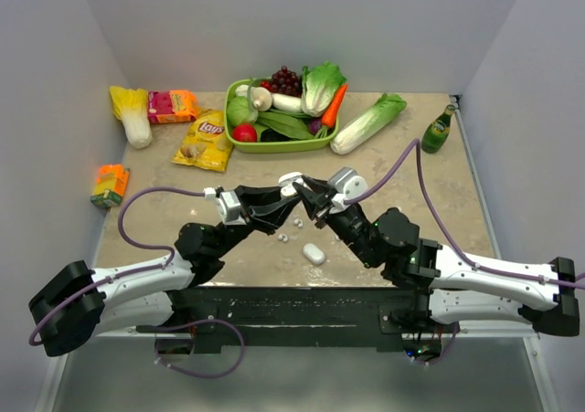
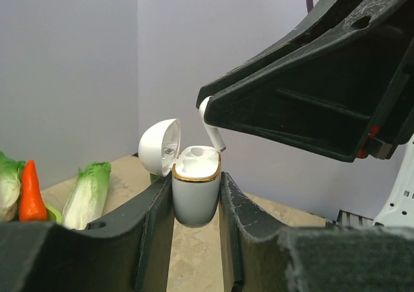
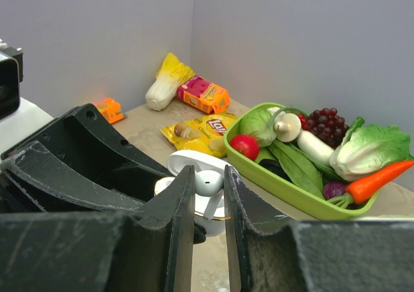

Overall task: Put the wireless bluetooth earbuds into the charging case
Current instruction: Insert the right earbud into the right side groove of the charging case.

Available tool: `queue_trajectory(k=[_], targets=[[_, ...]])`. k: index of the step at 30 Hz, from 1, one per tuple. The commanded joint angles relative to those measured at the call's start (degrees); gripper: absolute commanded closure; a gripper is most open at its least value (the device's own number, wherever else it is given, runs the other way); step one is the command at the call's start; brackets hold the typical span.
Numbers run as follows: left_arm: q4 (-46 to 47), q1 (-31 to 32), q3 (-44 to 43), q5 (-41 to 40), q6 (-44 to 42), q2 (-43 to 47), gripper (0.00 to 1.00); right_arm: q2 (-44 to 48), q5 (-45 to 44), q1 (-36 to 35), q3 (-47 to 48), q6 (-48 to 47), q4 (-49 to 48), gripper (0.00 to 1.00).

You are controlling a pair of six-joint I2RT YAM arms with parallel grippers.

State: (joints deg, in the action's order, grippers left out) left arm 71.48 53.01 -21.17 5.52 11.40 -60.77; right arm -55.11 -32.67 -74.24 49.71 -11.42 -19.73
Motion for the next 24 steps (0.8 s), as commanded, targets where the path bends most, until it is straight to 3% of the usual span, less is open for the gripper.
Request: queue_trajectory(k=[1,24], targets=[[6.3,0.2,-0.4,1.9,0.4,-0.4,1.00,0.7,-2.5,0.0,-0.9,-1.6,-5.7,1.00],[10.6,0.2,1.2,2.3,0.3,-0.1,1.00,1.5,-2.3,0.1,-2.5,0.7,-4.9,1.00]])
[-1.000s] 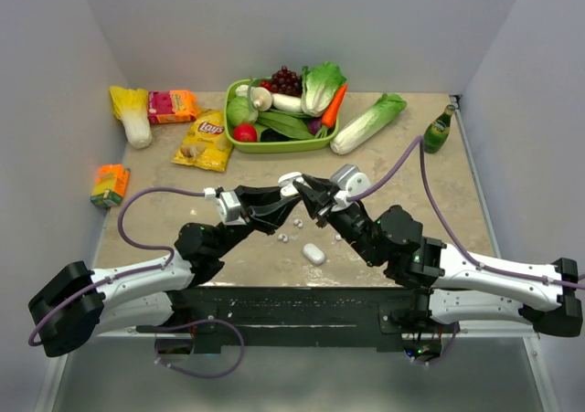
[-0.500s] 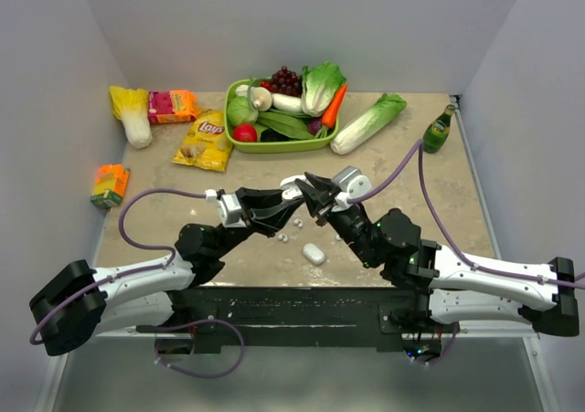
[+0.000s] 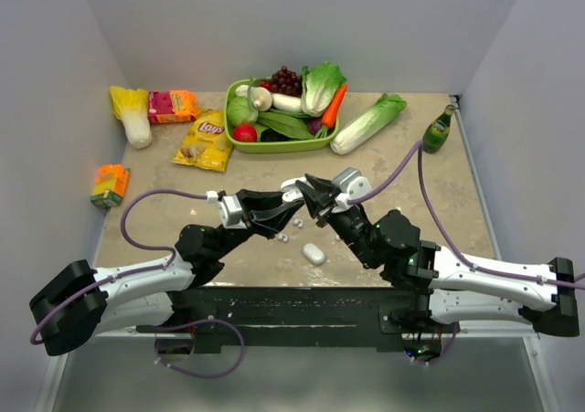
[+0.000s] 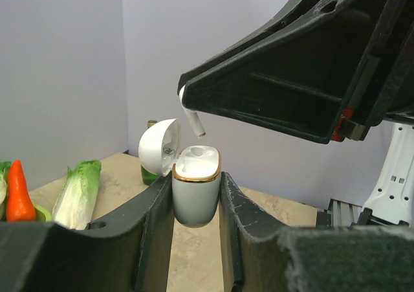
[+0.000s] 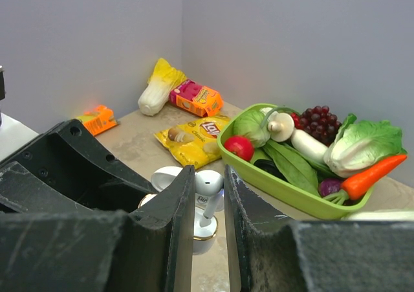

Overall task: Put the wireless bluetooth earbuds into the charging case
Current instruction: Insert the right earbud into the right side groove of the charging case.

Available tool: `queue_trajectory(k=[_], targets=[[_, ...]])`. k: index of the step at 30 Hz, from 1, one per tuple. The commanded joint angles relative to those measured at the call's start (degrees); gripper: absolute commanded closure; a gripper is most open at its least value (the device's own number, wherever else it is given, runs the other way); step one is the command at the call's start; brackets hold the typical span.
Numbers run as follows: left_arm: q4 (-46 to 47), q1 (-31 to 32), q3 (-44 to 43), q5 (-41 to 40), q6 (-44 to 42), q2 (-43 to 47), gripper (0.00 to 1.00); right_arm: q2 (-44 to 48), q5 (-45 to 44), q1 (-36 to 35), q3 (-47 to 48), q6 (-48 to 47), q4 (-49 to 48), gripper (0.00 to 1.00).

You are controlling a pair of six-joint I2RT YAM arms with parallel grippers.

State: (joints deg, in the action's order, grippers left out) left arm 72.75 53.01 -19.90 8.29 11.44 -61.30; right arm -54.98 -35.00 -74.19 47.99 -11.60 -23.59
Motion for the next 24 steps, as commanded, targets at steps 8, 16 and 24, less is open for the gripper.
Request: queue_trajectory(k=[8,16,24], targets=[[9.3,0.2,-0.6,-0.6,0.4,0.2,1.00,1.9,-0.2,0.1,-1.9,1.8,-0.8,1.00],[9.5,0.2,-0.9,-0.1,0.9,0.0,1.00,1.3,-0.1,0.1,-1.9,2.0,-0.7,1.00],[9.6,0.2,-1.3,0.1,0.9,0.0,1.00,0.8,0.0,0.1,-2.3,2.7,-0.9,1.00]])
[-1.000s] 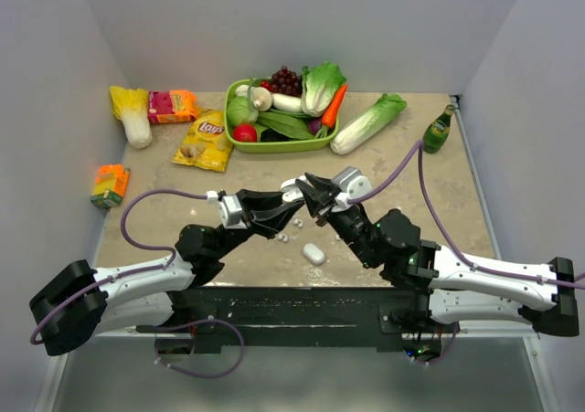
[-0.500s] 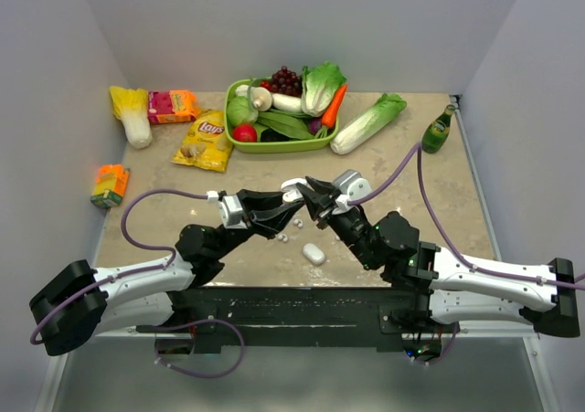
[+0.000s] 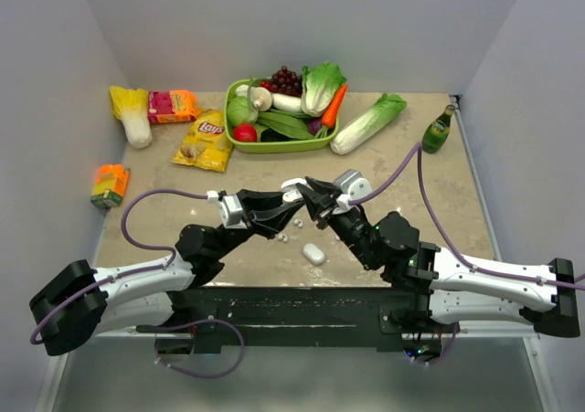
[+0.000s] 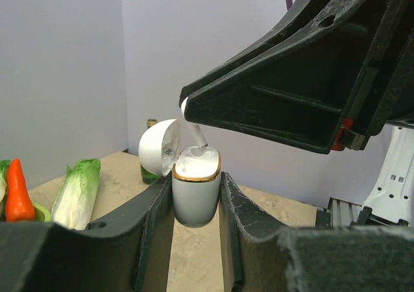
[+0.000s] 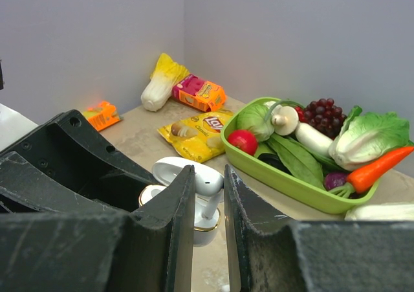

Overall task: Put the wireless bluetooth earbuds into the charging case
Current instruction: Insert the right earbud into the right side groove of the charging case.

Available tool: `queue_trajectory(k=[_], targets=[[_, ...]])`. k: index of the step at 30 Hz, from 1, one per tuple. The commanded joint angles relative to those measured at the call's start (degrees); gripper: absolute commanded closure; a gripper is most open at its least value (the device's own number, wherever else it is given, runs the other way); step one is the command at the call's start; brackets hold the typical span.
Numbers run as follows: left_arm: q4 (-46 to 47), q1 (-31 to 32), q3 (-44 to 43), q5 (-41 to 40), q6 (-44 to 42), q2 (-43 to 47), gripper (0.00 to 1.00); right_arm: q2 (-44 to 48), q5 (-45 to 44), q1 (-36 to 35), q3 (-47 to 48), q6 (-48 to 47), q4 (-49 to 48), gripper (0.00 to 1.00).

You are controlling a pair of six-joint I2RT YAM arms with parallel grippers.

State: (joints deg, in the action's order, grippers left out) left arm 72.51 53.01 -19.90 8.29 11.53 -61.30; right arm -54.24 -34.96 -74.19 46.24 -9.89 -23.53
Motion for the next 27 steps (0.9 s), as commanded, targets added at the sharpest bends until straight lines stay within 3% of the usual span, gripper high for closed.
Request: queue_trajectory(k=[1,15,19,27], targets=[[9.8,0.2,-1.3,0.1,1.0,0.0,1.00,-0.1,0.0,0.1,-0.5,1.0,-0.9,1.00],[10.0,0.2,-1.2,0.1,1.0,-0.3,1.00,-0.5,-0.6,0.1,-0.4,1.8,-0.4,1.00],[10.0,0.2,-1.2,0.1,1.0,-0.2,1.00,-0.3,-1.2,0.2,-0.4,2.2,0.0,0.85],[10.2,0.2,-1.0,0.1,1.1,-0.3,1.00,0.4,-1.3,0.2,-0.2,2.8,0.2,0.74]])
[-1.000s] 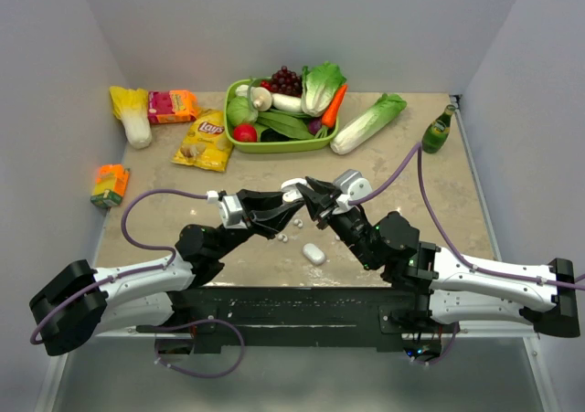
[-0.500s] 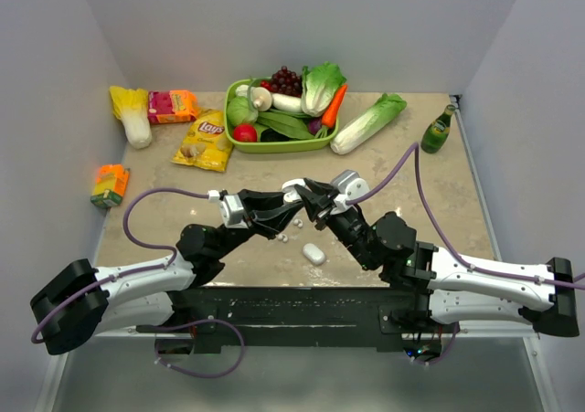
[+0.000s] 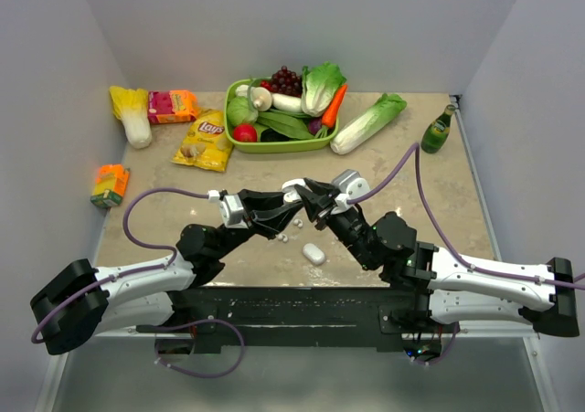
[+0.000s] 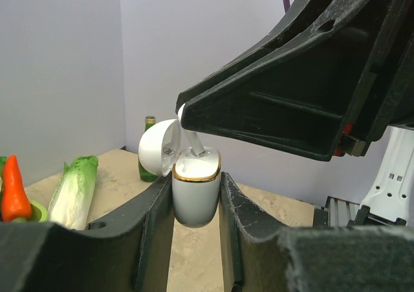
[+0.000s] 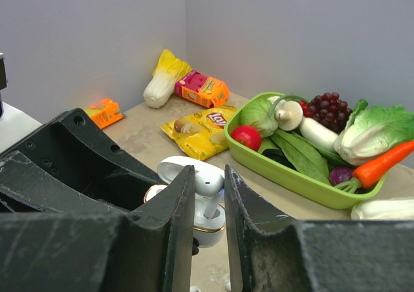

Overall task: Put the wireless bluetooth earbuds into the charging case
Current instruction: Insert the right earbud into the right side groove of the charging case.

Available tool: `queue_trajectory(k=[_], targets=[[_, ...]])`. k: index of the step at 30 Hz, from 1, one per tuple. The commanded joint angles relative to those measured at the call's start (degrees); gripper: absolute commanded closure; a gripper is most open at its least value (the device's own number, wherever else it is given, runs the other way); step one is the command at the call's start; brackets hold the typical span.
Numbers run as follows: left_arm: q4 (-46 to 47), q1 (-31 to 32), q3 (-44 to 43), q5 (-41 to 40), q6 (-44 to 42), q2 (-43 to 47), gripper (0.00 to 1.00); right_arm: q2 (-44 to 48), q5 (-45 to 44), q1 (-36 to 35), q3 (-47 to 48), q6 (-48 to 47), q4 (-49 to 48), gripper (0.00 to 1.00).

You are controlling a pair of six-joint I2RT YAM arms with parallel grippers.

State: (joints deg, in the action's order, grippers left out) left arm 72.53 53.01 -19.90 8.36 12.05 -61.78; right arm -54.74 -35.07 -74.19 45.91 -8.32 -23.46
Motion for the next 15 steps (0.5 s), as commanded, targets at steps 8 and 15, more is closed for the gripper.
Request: queue_trajectory(k=[8,15], targets=[[10.2,0.2,-0.8,-0.2,0.6,0.2,1.00,1.3,-1.4,0.1,0.6,1.8,0.3,0.69],[10.4,0.2,-0.5,-0.4,0.7,0.3,1.00,2.1,-1.7,0.1,1.0,2.4,0.2,0.60]])
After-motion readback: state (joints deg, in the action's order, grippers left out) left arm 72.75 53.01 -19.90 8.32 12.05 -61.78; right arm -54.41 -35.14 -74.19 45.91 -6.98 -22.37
